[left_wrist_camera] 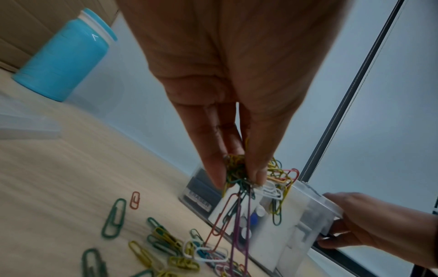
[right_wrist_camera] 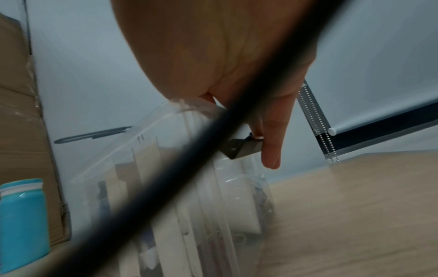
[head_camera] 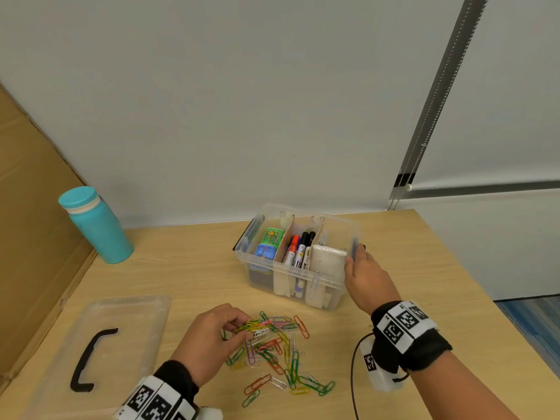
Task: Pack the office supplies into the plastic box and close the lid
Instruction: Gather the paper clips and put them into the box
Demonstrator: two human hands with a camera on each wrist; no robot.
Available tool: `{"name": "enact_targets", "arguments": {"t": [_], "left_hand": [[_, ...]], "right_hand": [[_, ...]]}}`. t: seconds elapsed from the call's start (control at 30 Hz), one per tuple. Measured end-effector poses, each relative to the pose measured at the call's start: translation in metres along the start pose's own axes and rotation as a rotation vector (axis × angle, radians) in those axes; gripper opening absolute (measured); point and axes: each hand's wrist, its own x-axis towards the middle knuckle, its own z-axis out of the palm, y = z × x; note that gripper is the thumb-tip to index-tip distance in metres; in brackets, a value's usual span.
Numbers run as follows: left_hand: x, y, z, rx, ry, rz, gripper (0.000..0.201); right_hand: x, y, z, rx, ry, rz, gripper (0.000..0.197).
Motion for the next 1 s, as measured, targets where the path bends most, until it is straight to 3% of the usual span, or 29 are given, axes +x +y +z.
{"name": "enact_targets", "arguments": {"t": [0.07, 0.13, 0.23, 0.3, 0.37, 0.47, 0.6, 0.7, 0.8, 0.87, 1.0], "left_hand": [[0.000, -0.001, 0.001, 0.007, -0.003, -0.010, 0.016], [-0.001, -0.001, 0.000, 0.017, -0.002, -0.030, 0.015], [-0.002, -0.004, -0.002, 0.008, 0.014, -0.046, 0.014], [-0.004, -0.006, -0.003, 0.001, 0.019, -0.051, 0.016], [-0.004, -0.006, -0.002, 0.002, 0.011, -0.059, 0.016], [-0.004, -0.003, 0.000, -0.001, -0.001, -0.061, 0.015], [-0.004, 0.005, 0.000, -0.020, -0.001, -0.048, 0.013], [0.000, 0.021, -0.006, -0.042, 0.016, 0.007, 0.015], [0.012, 0.049, -0.015, -0.093, 0.044, 0.095, 0.015], [0.025, 0.073, -0.021, -0.100, 0.062, 0.157, 0.015], [0.059, 0.118, -0.029, -0.069, 0.122, 0.274, 0.017]], "right_hand": [[0.000, -0.004, -0.002, -0.065, -0.015, -0.013, 0.057], [-0.008, -0.007, -0.004, -0.157, 0.082, -0.087, 0.063], [-0.031, -0.015, -0.004, -0.217, 0.102, -0.413, 0.066], [-0.037, -0.016, 0.004, -0.271, 0.035, -0.607, 0.055], [-0.032, -0.016, 0.011, -0.269, 0.054, -0.674, 0.031], [-0.023, -0.017, 0.015, -0.104, 0.118, -0.610, 0.009], [-0.021, -0.012, 0.018, 0.101, 0.182, -0.535, 0.030], [-0.019, -0.001, 0.016, 0.103, 0.269, -0.390, 0.032], [-0.022, 0.012, 0.017, 0.090, 0.206, -0.224, 0.047], [-0.027, 0.014, 0.021, 0.105, 0.164, -0.211, 0.054], [-0.028, 0.016, 0.026, 0.099, 0.213, -0.207, 0.067]]}}
